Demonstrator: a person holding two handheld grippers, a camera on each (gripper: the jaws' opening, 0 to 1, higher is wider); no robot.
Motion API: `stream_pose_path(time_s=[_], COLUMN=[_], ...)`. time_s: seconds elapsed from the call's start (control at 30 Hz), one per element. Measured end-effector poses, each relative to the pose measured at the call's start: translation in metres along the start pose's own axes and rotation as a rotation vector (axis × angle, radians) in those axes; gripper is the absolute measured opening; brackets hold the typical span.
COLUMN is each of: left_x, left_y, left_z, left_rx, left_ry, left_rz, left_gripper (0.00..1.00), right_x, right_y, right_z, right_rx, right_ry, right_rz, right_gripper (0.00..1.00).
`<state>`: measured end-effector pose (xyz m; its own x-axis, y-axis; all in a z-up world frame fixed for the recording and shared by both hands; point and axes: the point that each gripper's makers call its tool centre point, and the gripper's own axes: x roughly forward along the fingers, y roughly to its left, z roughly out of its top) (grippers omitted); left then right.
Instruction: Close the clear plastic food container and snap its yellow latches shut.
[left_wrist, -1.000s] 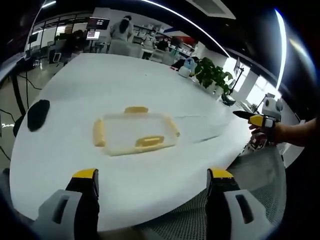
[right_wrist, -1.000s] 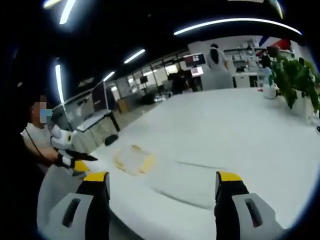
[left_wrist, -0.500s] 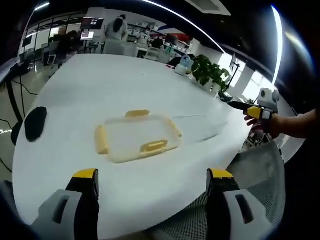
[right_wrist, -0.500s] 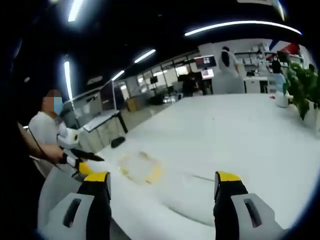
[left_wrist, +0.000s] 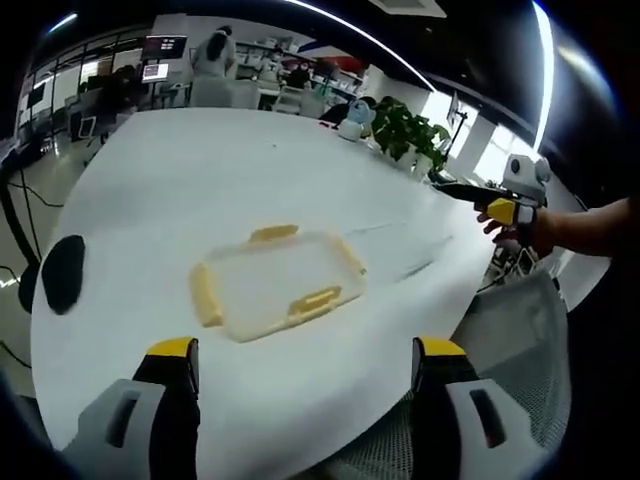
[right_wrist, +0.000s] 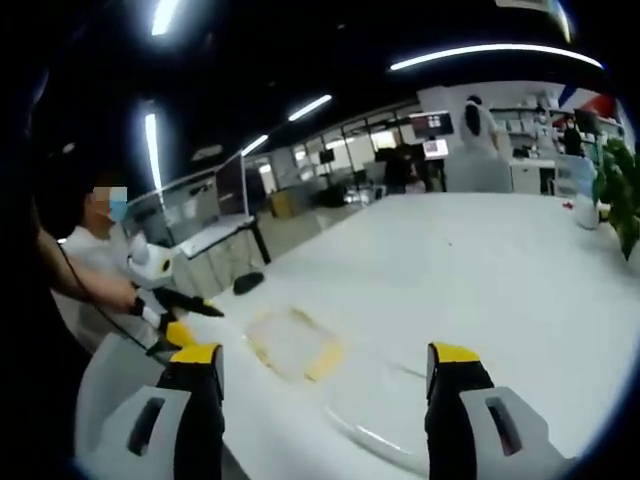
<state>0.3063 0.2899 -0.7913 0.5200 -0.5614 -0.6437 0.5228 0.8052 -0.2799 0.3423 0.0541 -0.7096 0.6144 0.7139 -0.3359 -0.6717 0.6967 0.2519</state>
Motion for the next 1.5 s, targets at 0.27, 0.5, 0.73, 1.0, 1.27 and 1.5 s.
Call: stream_pose_path(time_s=[0.27,0.5,0.73,1.0,1.27,1.5], left_x=[0.004,0.007,0.011,0.014,0.018,0.021], left_y=[0.003,0.009,0.016,0.021,0.027,0.034], left_z=[-0.001,0.002,0.007,0.009,0.014,0.012], left_rx=[0.017,0.030,0.065,0.100,0.153,0.233], left_ry=[0.038,0.052,0.073,0.098,0.124,0.171], left_rz=[-0.026,-0.033,-0.047,-0.060,-0.079,-0.089], left_gripper=[0.89,0.89,0.88,0.88,0.88,0.88], right_x=[0.013,0.023,0.036,0.045,0.052,0.061], right_y=[0.003,0.008,0.012,0.013,0.015,0.023], right_z=[0.000,-0.001,0.003,0.001,-0.002,-0.007], right_rx=[-0.025,-0.052,-0.085,-0.105,-0.124,-0.171], right_ry=[0.021,0.046,0.065,0.089,0.110,0.149], right_rz=[0.031,0.066,0.107,0.133,0.153,0.190], right_gripper=[0.82,0.82,0.81,0.80,0.79,0.79])
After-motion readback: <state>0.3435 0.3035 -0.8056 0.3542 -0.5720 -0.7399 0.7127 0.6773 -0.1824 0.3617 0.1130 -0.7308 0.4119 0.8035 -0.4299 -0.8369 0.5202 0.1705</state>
